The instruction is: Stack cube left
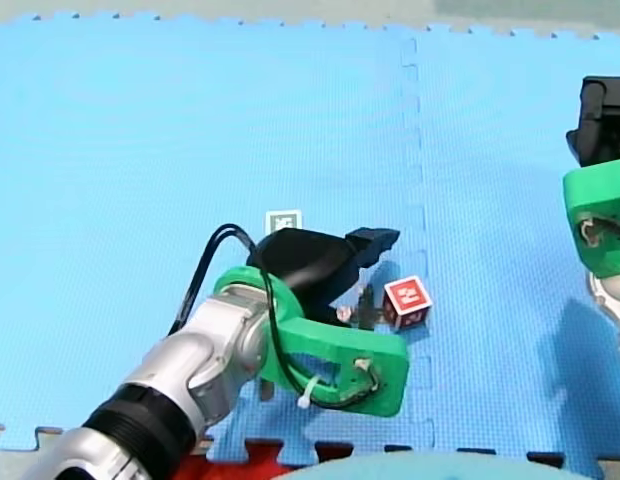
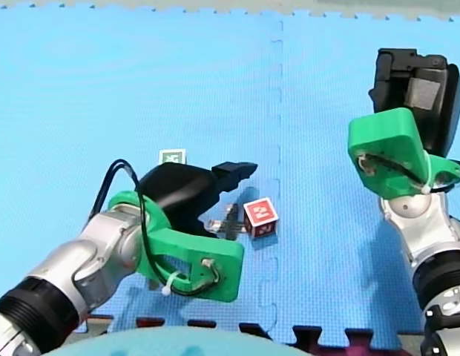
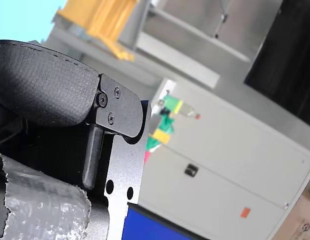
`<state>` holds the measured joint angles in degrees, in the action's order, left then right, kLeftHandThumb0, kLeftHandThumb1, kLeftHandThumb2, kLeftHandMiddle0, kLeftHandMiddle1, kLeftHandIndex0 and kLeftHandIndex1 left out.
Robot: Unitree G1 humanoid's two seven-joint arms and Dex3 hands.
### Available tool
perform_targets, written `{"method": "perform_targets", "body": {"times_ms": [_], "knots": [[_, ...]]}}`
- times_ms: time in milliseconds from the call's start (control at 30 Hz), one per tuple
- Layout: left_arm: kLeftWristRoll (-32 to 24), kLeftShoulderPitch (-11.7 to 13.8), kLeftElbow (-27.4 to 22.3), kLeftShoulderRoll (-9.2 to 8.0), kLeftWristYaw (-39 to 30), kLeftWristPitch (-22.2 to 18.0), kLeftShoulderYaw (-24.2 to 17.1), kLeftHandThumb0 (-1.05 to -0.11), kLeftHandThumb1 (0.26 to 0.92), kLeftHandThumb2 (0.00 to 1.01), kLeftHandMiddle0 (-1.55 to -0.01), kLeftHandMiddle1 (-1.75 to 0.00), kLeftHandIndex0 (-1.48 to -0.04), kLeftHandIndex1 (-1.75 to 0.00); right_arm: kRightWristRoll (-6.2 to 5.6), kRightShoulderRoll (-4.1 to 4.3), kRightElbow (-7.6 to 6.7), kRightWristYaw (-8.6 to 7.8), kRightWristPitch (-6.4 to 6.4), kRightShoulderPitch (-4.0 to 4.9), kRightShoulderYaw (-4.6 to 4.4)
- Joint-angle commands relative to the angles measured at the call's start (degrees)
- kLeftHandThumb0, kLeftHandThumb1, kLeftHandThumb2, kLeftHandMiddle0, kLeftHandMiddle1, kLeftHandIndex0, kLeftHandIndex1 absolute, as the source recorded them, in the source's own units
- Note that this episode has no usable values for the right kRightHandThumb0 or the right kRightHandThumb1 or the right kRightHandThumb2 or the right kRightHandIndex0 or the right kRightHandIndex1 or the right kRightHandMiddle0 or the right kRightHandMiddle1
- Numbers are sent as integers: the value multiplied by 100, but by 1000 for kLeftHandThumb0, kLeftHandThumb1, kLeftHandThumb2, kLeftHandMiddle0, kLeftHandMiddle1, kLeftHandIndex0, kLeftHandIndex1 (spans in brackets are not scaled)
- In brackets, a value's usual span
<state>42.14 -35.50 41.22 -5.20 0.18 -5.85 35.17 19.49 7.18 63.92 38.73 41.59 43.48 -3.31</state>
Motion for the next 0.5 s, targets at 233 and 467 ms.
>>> {"method": "perform_targets", "body": {"times_ms": [233, 467], "knots": [[-31, -26, -156, -58, -250, 91, -26, -1048, 846, 13, -827, -1746, -187, -4, 8, 23, -19, 28, 5, 3, -4], [-61, -38, -257, -102, -397, 273, -106, -1048, 877, 22, -825, -1746, -244, -31, 10, 23, 15, 43, 5, 7, -7]]}}
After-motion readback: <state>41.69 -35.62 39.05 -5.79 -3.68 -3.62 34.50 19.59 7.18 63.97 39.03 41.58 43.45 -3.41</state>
